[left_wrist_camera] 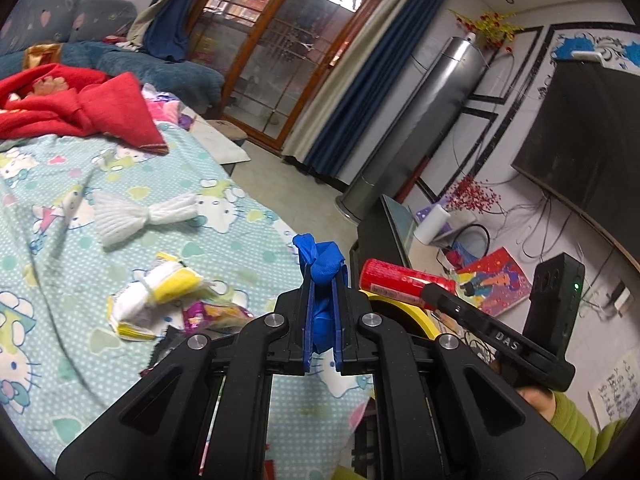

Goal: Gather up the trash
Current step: 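Carry the blue glove and red can over the yellow bin with both tools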

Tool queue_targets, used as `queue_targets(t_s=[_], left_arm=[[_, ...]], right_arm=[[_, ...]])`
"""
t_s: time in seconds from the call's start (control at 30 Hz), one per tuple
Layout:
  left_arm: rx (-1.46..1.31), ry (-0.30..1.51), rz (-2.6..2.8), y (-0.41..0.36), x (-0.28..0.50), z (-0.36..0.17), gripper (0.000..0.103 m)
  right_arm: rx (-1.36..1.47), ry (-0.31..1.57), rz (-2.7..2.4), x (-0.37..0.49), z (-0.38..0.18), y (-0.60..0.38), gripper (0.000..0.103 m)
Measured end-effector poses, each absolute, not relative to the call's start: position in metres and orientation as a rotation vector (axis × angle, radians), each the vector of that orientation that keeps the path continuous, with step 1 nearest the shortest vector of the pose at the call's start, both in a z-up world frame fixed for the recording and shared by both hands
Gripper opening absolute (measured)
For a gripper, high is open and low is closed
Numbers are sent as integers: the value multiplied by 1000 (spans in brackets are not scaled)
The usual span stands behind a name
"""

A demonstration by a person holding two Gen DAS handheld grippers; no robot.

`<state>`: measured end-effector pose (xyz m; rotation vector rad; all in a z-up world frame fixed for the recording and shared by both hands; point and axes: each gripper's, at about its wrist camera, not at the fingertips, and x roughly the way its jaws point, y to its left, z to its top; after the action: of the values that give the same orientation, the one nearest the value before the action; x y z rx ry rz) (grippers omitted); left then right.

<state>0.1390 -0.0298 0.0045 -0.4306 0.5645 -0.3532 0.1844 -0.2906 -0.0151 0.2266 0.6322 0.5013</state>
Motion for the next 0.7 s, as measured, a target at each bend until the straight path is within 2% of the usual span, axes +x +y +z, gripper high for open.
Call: queue_targets(t_s=[0.7], left_arm=[[-310, 599, -479, -99, 139, 1, 3]], right_arm=[[310, 646, 355, 190, -26, -343, 28]])
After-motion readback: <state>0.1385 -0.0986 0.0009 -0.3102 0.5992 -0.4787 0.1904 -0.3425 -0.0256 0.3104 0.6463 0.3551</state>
